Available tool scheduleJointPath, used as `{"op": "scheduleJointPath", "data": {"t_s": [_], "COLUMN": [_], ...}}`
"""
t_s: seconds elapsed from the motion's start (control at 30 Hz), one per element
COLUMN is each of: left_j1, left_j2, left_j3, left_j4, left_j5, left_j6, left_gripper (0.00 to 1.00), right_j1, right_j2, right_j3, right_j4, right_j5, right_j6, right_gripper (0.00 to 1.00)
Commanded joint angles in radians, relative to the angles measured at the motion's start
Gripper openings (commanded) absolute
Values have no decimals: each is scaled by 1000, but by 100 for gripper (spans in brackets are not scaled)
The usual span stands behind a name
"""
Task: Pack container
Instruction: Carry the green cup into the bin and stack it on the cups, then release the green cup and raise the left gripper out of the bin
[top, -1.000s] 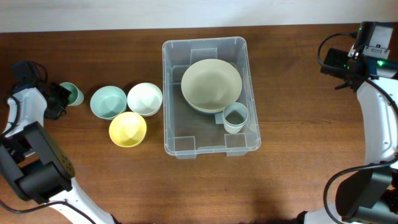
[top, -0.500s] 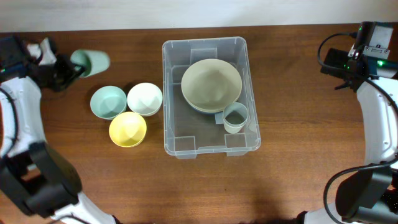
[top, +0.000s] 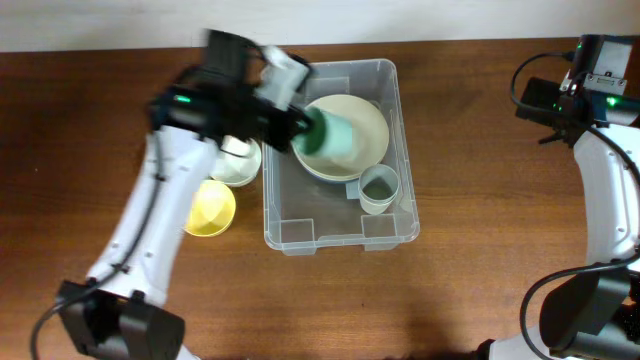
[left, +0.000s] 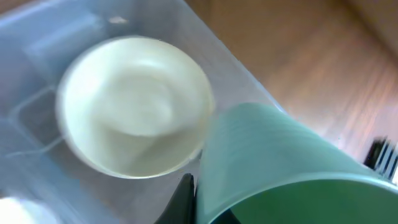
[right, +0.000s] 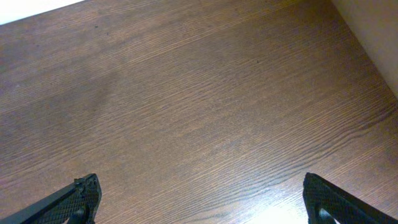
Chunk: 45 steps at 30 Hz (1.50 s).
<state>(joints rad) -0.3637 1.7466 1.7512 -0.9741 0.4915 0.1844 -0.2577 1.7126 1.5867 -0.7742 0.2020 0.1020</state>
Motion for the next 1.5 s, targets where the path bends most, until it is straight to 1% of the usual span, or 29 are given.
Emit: {"op": "scheduleJointPath", "data": {"t_s": [0.0, 0.17, 0.3, 0.37, 0.53, 0.8, 0.97, 1.0, 1.03, 1.07, 1.1, 1.13, 1.2, 1.33, 1.47], "left_j1": [-131, -287, -342, -349, -349, -349, -349, -349, -349, -349, -347, -347, -343, -309, -219], "left_j2": [3, 5, 11, 18, 62, 177, 196, 196, 196, 196, 196, 196, 194, 179, 137], "left_j3": [5, 4, 4, 4, 4, 4, 4, 4, 4, 4, 4, 5, 17, 75, 151], "left_j4": [-16, -21, -19, -11, 40, 76, 76, 76, 76, 76, 76, 74, 64, 10, -77], "left_j5": [-184, -285, -363, -389, -471, -473, -473, -473, -473, -474, -474, -474, -494, -597, -663], "left_j6": [38, 31, -13, -16, -68, -67, -68, -67, -67, -67, -68, -67, -70, -138, -210], "left_gripper": [0, 0, 1, 0, 1, 0, 1, 6, 27, 40, 48, 51, 53, 53, 54], "right_j1": [-5, -5, -5, -5, -5, -5, -5, -5, -5, -5, -5, -5, -5, -5, -5], "right_j2": [-9, -9, -9, -9, -9, -9, -9, -9, -9, -9, -9, -9, -9, -9, -9], "right_j3": [11, 10, 10, 10, 11, 10, 10, 10, 10, 10, 10, 11, 10, 10, 10], "right_j4": [3, 3, 3, 3, 3, 3, 3, 3, 3, 3, 3, 3, 3, 3, 3], "right_j5": [16, 16, 16, 16, 16, 16, 16, 16, 16, 16, 16, 16, 16, 16, 16], "right_j6": [7, 7, 7, 7, 7, 7, 7, 7, 7, 7, 7, 7, 7, 7, 7], "right_gripper": [99, 99, 99, 99, 99, 99, 99, 99, 99, 99, 99, 99, 99, 99, 99]}}
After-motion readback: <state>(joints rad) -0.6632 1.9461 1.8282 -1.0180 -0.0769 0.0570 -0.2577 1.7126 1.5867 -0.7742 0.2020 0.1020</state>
